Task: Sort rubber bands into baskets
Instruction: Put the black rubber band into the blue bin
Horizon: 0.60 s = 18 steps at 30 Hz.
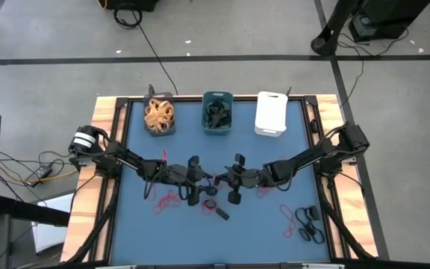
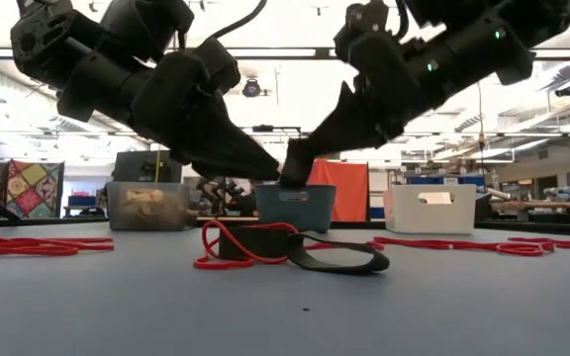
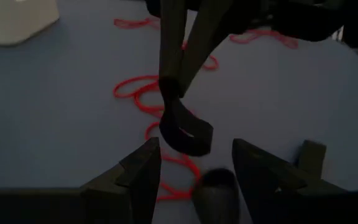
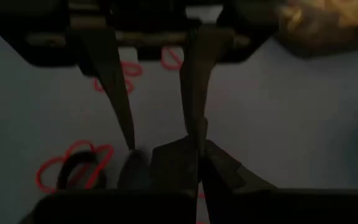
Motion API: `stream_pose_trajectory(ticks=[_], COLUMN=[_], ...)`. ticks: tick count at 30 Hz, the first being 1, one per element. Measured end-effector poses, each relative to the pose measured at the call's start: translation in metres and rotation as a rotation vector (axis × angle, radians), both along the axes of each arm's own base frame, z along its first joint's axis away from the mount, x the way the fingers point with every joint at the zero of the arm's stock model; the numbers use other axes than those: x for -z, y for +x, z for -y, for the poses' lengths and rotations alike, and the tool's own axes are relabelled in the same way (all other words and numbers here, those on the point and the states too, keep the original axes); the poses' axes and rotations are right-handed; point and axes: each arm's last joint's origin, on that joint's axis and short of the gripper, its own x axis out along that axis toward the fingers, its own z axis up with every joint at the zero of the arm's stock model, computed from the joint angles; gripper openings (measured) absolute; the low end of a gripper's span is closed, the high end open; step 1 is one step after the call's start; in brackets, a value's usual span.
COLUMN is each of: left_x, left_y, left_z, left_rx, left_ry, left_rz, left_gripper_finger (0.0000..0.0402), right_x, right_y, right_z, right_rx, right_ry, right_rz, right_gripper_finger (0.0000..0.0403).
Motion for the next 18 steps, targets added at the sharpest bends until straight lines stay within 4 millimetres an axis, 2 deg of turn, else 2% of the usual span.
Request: stream_pose_trajectory(ticks=[8,11,14,18], left_x=[-0.007,-0.008,-0.008,-0.007], left_y=[0.003,0.003,0.003,0.003], left_z=[0.0,0.0,-0.001,-0.004], left_rx=[-0.003,-0.012,-0.05,-0.069], left_ry=[-0.013,-0.009,0.005,0.019], left_rz=[0.078,0.082,0.084,0.083], left_gripper_finger=[0.0201,0.0184,0.0133,0.0024], right_x=[-0.012,-0.013,-0.013,-0.013], right_y=[0.003,0.003,0.003,0.003], right_z=[-0.002,-0.003,-0.004,-0.003], right_rx=[-0.058,-0.062,-0.068,-0.051], right_ry=[-0.014,-0.013,-0.025,-0.027], right_rz=[0.09,0.101,0.099,0.1], right_gripper_finger=[0.0013,0.0013,0.0012,0.0025])
